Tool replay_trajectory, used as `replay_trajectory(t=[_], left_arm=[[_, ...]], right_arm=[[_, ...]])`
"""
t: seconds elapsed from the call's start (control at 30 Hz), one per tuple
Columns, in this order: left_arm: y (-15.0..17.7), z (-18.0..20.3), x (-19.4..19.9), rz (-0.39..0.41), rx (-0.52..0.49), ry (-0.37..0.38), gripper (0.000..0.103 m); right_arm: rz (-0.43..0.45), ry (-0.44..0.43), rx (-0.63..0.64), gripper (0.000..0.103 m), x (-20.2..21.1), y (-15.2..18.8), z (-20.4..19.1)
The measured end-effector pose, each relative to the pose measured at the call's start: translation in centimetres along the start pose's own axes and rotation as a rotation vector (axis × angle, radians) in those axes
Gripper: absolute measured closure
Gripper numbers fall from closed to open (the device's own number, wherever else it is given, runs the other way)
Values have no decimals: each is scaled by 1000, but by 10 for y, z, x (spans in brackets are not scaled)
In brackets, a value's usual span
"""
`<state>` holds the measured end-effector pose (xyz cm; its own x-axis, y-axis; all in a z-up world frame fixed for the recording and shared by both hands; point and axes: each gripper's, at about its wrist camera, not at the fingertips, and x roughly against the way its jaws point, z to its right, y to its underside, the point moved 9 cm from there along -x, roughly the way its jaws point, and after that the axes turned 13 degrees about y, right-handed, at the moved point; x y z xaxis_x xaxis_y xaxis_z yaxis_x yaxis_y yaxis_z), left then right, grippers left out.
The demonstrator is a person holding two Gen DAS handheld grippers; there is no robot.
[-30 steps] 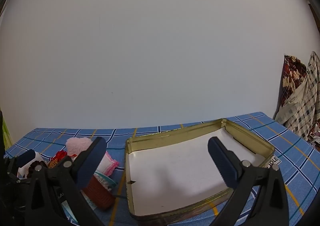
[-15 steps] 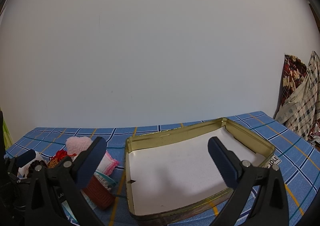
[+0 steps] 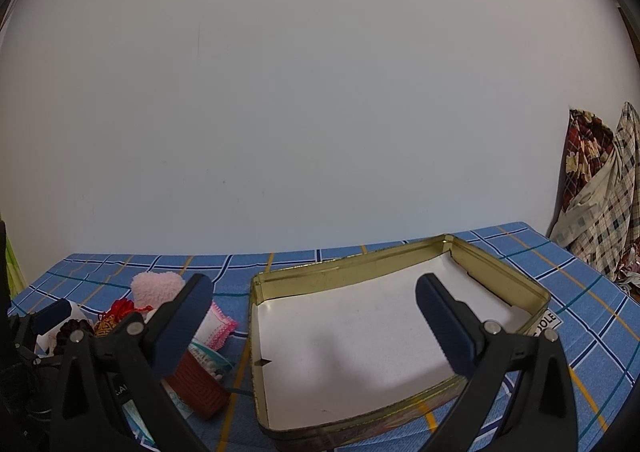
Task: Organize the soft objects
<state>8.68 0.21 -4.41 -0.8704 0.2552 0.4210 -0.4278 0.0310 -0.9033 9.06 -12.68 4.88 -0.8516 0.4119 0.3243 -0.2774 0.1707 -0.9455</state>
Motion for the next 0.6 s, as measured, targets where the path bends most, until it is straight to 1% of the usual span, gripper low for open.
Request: replay_trajectory(t=[0.6], left_arm=[[1,-1,-1,-6,5,0,5]], right_arm=[[0,-6,0,0,2,1,-2]])
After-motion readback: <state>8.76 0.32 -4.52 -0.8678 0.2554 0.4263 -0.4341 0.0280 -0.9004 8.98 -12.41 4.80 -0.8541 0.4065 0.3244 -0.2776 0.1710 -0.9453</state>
